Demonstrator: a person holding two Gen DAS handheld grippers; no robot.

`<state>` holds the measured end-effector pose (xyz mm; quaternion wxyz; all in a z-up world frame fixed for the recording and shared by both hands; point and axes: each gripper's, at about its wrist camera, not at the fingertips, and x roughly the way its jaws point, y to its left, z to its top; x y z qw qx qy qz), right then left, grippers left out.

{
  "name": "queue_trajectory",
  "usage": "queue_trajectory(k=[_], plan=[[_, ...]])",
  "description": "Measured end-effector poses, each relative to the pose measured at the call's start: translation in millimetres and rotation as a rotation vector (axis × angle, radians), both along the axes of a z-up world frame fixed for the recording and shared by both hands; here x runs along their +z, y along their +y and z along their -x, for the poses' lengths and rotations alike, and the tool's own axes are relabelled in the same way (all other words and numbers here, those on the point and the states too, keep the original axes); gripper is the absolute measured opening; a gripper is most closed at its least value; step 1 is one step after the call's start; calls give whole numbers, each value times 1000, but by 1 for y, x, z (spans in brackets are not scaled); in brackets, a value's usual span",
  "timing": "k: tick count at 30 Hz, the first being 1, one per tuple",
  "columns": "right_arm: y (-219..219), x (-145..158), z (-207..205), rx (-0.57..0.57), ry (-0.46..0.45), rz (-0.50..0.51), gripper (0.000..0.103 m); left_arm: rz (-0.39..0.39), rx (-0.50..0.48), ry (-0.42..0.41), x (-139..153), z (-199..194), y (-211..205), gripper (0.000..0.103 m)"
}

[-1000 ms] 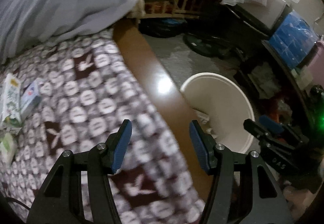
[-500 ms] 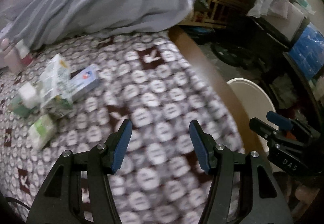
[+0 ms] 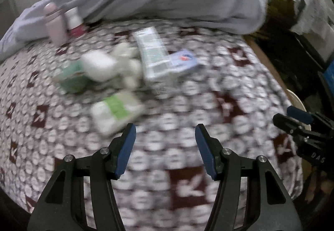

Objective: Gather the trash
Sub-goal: 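Move both tools back over the trash pile on the bed, then grasp the white tissue ball with the left tool while the right tool grasps the milk carton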

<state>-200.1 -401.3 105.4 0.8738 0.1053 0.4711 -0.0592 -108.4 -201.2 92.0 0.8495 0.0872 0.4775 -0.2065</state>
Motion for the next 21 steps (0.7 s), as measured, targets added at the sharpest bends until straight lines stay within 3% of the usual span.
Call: queue_trajectory(k=[10,16,21], plan=[[69,11,-100,168,-32,-52,59,16,147,27,5,-49,81,58],[93,0,-169,212,-14,-155,59,48,187,38,12,-81,96,58],[103,-20,-197,227,12,-192,57,75,202,56,8,-107,96,57]])
